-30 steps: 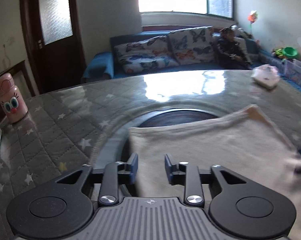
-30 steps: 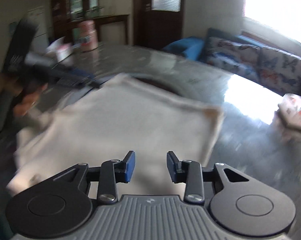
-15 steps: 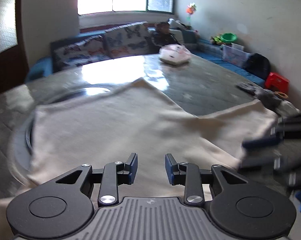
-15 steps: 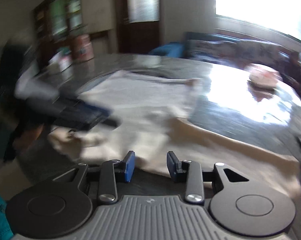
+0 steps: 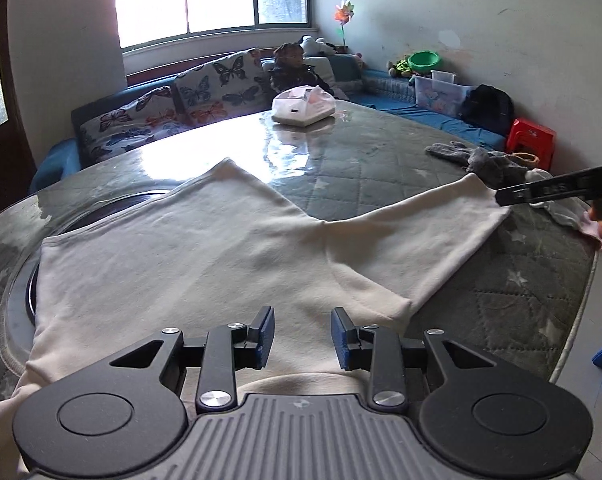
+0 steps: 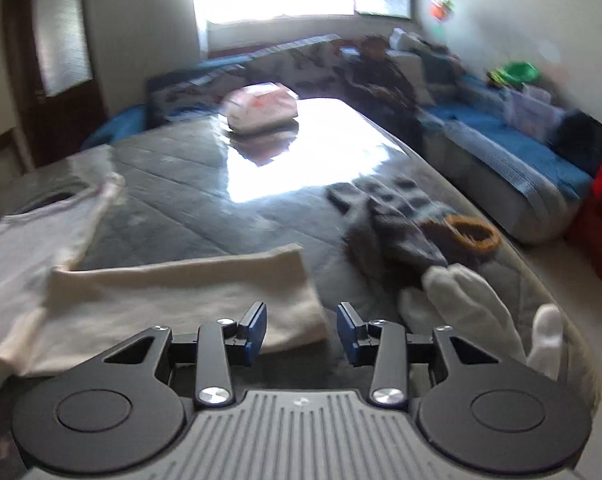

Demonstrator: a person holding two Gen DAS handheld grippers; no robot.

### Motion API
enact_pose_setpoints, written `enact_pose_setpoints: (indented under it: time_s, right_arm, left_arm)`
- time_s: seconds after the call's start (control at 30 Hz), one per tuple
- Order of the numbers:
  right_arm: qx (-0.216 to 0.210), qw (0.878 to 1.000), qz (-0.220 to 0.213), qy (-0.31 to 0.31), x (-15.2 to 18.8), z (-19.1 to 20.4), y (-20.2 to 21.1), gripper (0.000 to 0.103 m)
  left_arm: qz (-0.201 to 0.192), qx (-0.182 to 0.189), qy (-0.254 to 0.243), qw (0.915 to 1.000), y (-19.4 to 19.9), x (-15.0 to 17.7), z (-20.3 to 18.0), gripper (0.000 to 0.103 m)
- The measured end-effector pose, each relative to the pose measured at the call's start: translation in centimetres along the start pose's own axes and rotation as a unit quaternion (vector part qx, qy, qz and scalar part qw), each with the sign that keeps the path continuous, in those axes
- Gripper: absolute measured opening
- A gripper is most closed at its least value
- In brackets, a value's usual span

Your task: Fold clothes

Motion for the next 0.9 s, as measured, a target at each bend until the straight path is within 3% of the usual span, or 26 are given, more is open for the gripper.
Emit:
enact_pose_setpoints:
  time_s: [0.1,0.13,0.17,0.27,0.4,0.5,0.73,0.9]
  right_arm:
    - [-0.008,1.0,0.004,-0.008,0.6,-0.2,-0.6,0.039]
    - [-0.011,1.0,0.003,-0.002,0.5,0.1,-0.6,0.03]
    - [-0.011,1.0,0.001,0.005,0.4,0.3,-0.5,0.015]
    - [-0.008,1.0,-0.007,0.026,-0.1,1.0,-0.3,0.01]
    - [0.024,0.995,-0.061,0.074,-3.3,1.2,0.5,0.009]
    - [0.03,0.993,-0.074,0.083,-4.8,1.1,0.0,0.009]
    - [0.022,0.996,-0.025,0.084,-2.4,1.2,-4.3,0.009]
    - [-0.009,0.998,-0.039,0.057,-3.7,1.0,-3.0,0.009]
  left_arm:
    - [0.004,0.003,-0.002,1.0,-0.2,0.3,-0.3,0.034]
    - [0.005,0.004,-0.004,1.0,-0.2,0.4,-0.4,0.034]
    - [0.005,0.004,-0.006,1.0,-0.3,0.4,-0.4,0.034]
    - [0.008,0.004,-0.012,0.9999,-0.4,0.7,-0.6,0.034]
    - [0.012,0.003,-0.021,0.9997,-0.6,1.1,-0.8,0.041]
    - [0.014,0.003,-0.026,0.9996,-0.7,1.2,-0.9,0.042]
    - [0.01,0.007,-0.037,0.9993,-0.2,0.8,-1.1,0.042]
    - [-0.007,0.021,-0.043,0.9988,-0.1,-0.2,-2.1,0.043]
Point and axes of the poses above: each gripper's, at about its wrist camera, not at the fingertips, and y roughly against the way its jaws point, z to its left, x to its underside, the point moved 7 cm from there along -y, roughly the way its jaws point, and after that the axes turned 1 degree about -x, right-handed, at the moved point
